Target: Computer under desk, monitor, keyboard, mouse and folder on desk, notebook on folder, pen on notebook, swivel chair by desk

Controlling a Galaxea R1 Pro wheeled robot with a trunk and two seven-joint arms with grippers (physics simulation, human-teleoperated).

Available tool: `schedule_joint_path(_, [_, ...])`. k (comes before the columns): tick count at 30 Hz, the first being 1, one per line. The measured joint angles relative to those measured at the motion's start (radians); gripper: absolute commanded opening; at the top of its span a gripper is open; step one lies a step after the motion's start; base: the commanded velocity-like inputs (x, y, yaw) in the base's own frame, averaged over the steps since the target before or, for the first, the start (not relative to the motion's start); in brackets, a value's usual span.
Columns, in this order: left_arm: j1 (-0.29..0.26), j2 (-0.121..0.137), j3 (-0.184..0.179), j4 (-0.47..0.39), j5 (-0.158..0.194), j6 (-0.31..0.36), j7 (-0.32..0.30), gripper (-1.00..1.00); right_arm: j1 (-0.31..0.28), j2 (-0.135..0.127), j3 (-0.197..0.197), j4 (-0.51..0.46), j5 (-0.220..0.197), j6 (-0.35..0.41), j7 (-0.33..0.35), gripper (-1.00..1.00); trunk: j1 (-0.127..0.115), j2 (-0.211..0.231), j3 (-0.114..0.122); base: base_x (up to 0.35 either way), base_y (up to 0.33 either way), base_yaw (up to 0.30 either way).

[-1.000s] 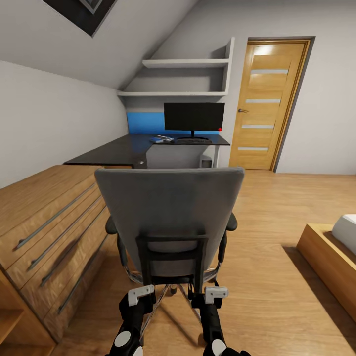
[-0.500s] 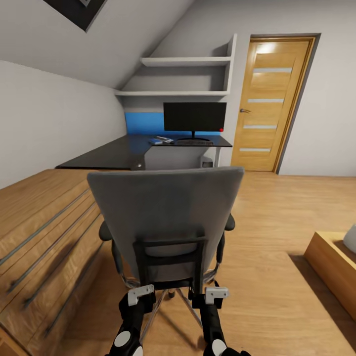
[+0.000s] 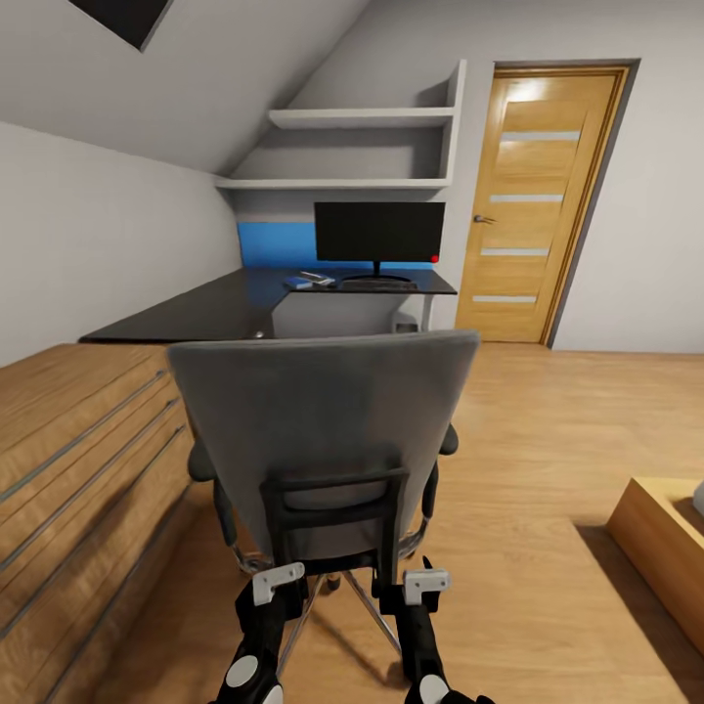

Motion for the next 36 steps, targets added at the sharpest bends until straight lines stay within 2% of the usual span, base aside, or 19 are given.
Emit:
schedule_joint_path(3, [0.0,0.0,-0.001,0.0,-0.001,0.0,0.001,1.0,0.0,0.0,0.0,0.001,-0.001,0.0,0.0,1.0,0.0,0.0,0.0,0.118,-0.148,0.0])
schedule_joint_path(6, [-0.001,0.001,0.0,-0.002,-0.013,0.0,-0.001,1.0,0.0,-0.001,-0.005,0.002,-0.019,-0.01,-0.005,1.0,0.0,0.0,0.0,0.032,-0.046,0.0])
schedule_joint_path(15, [-0.001,0.0,0.0,-0.002,-0.015,0.0,0.002,1.0,0.0,0.0,-0.003,0.002,-0.012,-0.007,-0.004,1.0,0.0,0.0,0.0,0.004,-0.117,0.0])
schedule_joint_path(21, [-0.001,0.0,0.001,-0.002,-0.053,-0.002,0.005,1.0,0.0,-0.001,-0.005,0.002,-0.019,-0.01,-0.006,1.0,0.0,0.0,0.0,0.0,-0.279,0.0])
schedule_joint_path(26, [-0.001,0.001,0.001,-0.001,-0.058,-0.002,0.005,1.0,0.0,-0.001,-0.005,0.002,-0.019,-0.01,-0.005,1.0,0.0,0.0,0.0,0.0,-0.192,0.0])
schedule_joint_path(36, [-0.001,0.001,0.001,-0.002,-0.061,-0.001,0.005,1.0,0.0,-0.001,-0.005,0.002,-0.019,-0.01,-0.005,1.0,0.001,0.0,0.0,-0.137,0.116,0.0])
